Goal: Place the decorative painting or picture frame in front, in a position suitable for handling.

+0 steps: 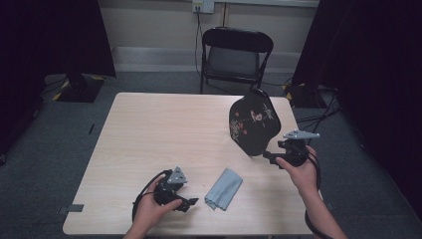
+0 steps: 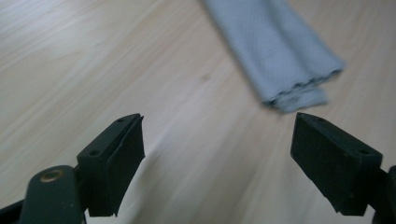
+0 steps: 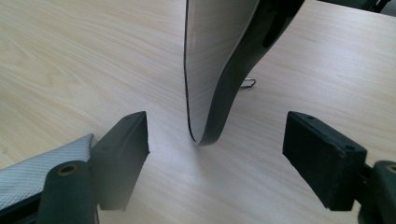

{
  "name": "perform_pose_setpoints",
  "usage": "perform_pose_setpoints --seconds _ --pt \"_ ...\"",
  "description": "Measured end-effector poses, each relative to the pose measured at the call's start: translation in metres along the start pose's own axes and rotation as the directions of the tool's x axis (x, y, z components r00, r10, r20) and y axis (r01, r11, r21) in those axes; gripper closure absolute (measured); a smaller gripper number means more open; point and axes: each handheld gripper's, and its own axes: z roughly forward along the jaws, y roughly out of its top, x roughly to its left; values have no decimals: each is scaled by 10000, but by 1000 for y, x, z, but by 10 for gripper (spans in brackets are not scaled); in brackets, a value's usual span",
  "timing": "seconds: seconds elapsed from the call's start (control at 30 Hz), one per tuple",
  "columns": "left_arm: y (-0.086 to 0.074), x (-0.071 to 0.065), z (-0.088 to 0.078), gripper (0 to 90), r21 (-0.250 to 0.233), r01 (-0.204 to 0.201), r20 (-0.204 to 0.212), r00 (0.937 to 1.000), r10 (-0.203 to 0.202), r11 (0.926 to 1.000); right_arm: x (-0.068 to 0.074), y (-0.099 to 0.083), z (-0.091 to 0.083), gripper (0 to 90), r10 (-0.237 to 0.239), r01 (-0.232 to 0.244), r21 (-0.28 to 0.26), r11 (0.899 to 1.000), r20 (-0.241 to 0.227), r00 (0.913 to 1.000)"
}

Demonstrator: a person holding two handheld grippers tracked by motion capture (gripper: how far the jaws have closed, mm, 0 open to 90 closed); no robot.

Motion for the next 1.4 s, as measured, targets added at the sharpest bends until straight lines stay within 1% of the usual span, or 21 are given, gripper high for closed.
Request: perform_pose_setpoints --seconds 0.07,0.1,0.13,0.17,0.23,0.33,0.43,0.5,0.53,0.6,0.7,0.8,0.83,0.87,0.9,1.0,1.03,1.07,1.13,1.3,1.4 --pt "9 -11 6 163 -260 -148 432 9989 160 9996 0 3 0 224 -58 58 -38 10000 43 10000" --pt "9 -11 6 163 -260 -148 432 9989 160 9996 0 4 -1 224 -50 50 -41 10000 43 10000" --pt "14 -17 10 164 -303 -175 478 9987 190 9994 0 5 -1 224 -22 23 -55 10000 79 10000" --pt "16 -18 12 166 -294 -206 645 9977 224 9994 0 6 -1 223 23 -22 -86 10000 79 10000" --pt "18 -20 15 181 -214 -268 658 9974 281 9994 -1 8 -2 218 41 -41 -113 9999 42 10000" --pt "20 -23 24 200 143 -313 785 9965 300 9994 -1 15 -3 162 -66 66 -56 10000 -35 10000" --pt "20 -24 28 253 376 -409 748 9965 380 9985 -1 22 -3 179 -80 76 -154 9999 -203 9998" --pt "20 -25 29 257 337 -391 762 9964 365 9987 -1 27 -3 244 -127 127 -251 9996 -15 9999" --pt "20 -25 29 260 337 -391 762 9964 365 9987 -1 27 -3 244 -127 127 -251 9996 -15 9999" --pt "20 -26 29 261 291 -374 725 9967 352 9989 -4 36 0 283 222 -229 -292 9993 -229 9995" --pt "21 -26 25 259 279 -418 706 9967 397 9987 -7 44 3 381 267 -272 -383 9989 -141 9995" --pt "19 -26 23 250 198 -429 634 9971 416 9989 -13 51 6 501 714 -736 -455 9963 -481 9963" --pt "19 -26 23 249 198 -429 634 9971 416 9989 -13 51 6 501 714 -736 -455 9963 -481 9963" --pt "18 -26 21 248 255 -455 633 9970 438 9986 -15 53 8 573 929 -984 -558 9936 -939 9912" --pt "18 -26 21 245 255 -455 633 9970 438 9986 -15 53 8 573 929 -984 -558 9936 -939 9912" --pt "17 -26 20 244 219 -392 657 9971 377 9990 -14 56 9 769 929 -1009 -742 9921 -1048 9901" --pt "17 -26 20 242 241 -391 650 9972 375 9989 -15 56 9 798 939 -1030 -802 9914 -1102 9895" --pt "17 -25 19 243 220 -287 621 9977 273 9993 -14 55 8 810 874 -944 -794 9924 -880 9923" --pt "16 -24 19 243 235 -261 605 9979 246 9994 -13 55 7 811 845 -908 -731 9932 -860 9927" --pt "16 -24 19 242 181 -219 625 9978 207 9996 -10 51 6 813 891 -972 -1051 9897 -789 9929" --pt "17 -25 19 237 251 -247 572 9981 232 9994 -10 50 5 813 946 -1027 -1072 9889 -779 9925"
